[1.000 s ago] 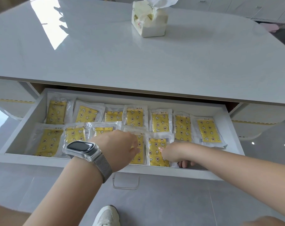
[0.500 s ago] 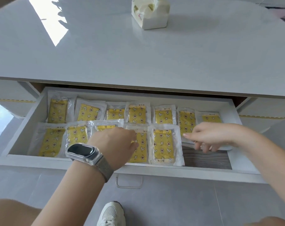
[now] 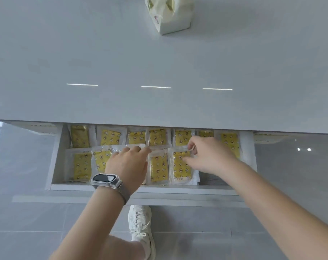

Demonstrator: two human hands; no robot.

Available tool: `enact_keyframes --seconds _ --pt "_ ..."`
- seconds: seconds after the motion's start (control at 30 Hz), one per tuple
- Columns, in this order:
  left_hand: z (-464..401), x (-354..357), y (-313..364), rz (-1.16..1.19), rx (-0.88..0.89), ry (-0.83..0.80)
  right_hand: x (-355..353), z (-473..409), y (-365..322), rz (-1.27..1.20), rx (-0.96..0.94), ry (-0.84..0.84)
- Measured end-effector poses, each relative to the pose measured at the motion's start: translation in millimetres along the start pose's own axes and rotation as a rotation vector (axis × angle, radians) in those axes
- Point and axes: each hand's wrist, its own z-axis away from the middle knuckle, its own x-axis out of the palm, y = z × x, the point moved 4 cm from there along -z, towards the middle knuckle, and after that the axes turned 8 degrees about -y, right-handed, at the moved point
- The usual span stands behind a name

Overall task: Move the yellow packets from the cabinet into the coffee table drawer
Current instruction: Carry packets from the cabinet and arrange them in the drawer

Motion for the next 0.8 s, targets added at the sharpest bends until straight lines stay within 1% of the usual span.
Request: enact_keyframes --seconds 0.1,0.2,0.33,0.4,0.47,0.57,0.63,0.73,0.8 --pt "42.2 -36.3 -1.6 0.014 0.003 -0.05 -33.3 44.0 -26.9 0.102 -0.002 -0.071" --pt "84.5 -90.5 -7.4 0.072 -0.012 -0.073 -78.3 94.5 -58.9 0.197 -0.004 -0.129" --pt "143.0 -172.4 -23.6 0.198 -0.07 -0.07 -146.6 163.8 -102.6 0.189 -0.039 -0.064" --pt "175.1 -199.2 -30.4 0.223 -0.064 -0.134 -172.2 196.7 -115.2 0.152 -0.034 -0.034" --pt "205.9 -219.2 -35.8 0.185 -0.058 -0.19 -189.0 226.0 -119.2 0.119 0.001 0.004" --pt "236.8 -243.7 -45.3 0.212 -0.122 -0.154 -197.6 254.0 -123.1 -0.001 0.068 0.021" --pt "248.5 -253.6 -43.8 0.228 -0.144 -0.164 -196.6 263.6 -131.6 -0.034 0.062 -0.01" --pt "266.4 -261.5 -37.3 0.274 -0.168 -0.19 -202.9 276.7 -144.5 0.024 -0.009 -0.026" --pt "279.9 -265.3 -35.3 0.275 -0.21 -0.154 -216.8 285.3 -143.7 0.075 -0.027 -0.006"
